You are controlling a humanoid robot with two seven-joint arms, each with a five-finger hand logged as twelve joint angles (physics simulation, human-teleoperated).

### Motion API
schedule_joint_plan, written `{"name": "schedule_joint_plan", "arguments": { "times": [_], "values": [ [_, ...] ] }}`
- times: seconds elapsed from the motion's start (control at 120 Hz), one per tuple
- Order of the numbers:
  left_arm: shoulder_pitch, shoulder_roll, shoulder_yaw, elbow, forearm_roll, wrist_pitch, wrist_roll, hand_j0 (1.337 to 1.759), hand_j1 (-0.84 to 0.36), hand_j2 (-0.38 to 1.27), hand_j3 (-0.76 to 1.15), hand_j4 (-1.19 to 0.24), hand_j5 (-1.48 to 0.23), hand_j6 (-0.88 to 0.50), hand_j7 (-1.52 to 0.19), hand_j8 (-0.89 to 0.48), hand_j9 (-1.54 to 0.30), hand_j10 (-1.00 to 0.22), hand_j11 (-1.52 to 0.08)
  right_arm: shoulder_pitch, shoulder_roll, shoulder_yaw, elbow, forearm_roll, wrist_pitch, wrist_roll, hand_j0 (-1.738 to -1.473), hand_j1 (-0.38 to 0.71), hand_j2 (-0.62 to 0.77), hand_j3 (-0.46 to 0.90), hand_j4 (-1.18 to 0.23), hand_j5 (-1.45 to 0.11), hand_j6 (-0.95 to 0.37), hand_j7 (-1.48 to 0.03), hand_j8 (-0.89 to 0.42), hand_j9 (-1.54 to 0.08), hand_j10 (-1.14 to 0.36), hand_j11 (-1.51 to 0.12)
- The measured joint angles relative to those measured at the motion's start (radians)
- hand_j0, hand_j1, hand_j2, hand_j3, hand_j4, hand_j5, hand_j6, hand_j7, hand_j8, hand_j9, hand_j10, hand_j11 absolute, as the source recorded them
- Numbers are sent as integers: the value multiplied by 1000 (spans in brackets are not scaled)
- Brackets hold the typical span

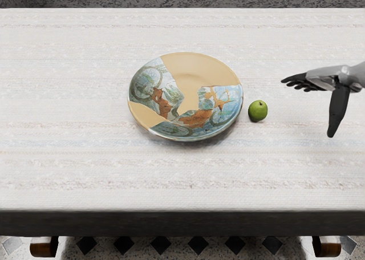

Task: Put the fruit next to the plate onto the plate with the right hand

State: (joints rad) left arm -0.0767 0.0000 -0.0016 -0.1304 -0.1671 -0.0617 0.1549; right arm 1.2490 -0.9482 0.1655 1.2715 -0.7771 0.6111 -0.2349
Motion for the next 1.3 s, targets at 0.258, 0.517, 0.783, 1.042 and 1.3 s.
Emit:
{"name": "schedule_joint_plan", "arguments": {
  "times": [0.258, 0.517, 0.783, 1.042, 1.3],
  "values": [
    [0, 0, 0, 0, 0, 0, 0, 1658, 325, 4, 0, -21, -27, -21, -27, -21, -27, -21, -26, 8, 0, 11, 13, 10, 0, -107, -1658, -349, 0, 0, -6, -1, -8, 0, -6, -1, -5, 0],
    [0, 0, 0, 0, 0, 0, 0, 1658, 325, 4, 0, -21, -27, -21, -27, -21, -27, -21, -27, 12, 72, 70, 72, 81, -55, -351, -1658, -349, 0, 0, -6, -1, -8, 0, -6, 0, -4, 0],
    [0, 0, 0, 0, 0, 0, 0, 1658, 325, 4, 0, -21, -27, -21, -27, -21, -27, -21, -27, -14, 123, 70, 184, 7, -374, -374, -1658, -349, 0, 0, -5, -1, -7, 0, -5, 0, -4, 0],
    [0, 0, 0, 0, 0, 0, 0, 1658, 325, 4, 0, -21, -27, -21, -27, -21, -27, -21, -26, -89, 185, 68, 211, -88, -598, -376, -1658, -349, 1, 0, -5, -1, -7, 0, -6, -1, -4, -1],
    [0, 0, 0, 0, 0, 0, 0, 1658, 325, 4, 0, -21, -26, -21, -26, -21, -26, -21, -26, -145, 251, 65, 204, -149, -719, -376, -1658, -322, -3, 0, -28, -31, -29, -30, -28, -31, -27, -31]
  ]
}}
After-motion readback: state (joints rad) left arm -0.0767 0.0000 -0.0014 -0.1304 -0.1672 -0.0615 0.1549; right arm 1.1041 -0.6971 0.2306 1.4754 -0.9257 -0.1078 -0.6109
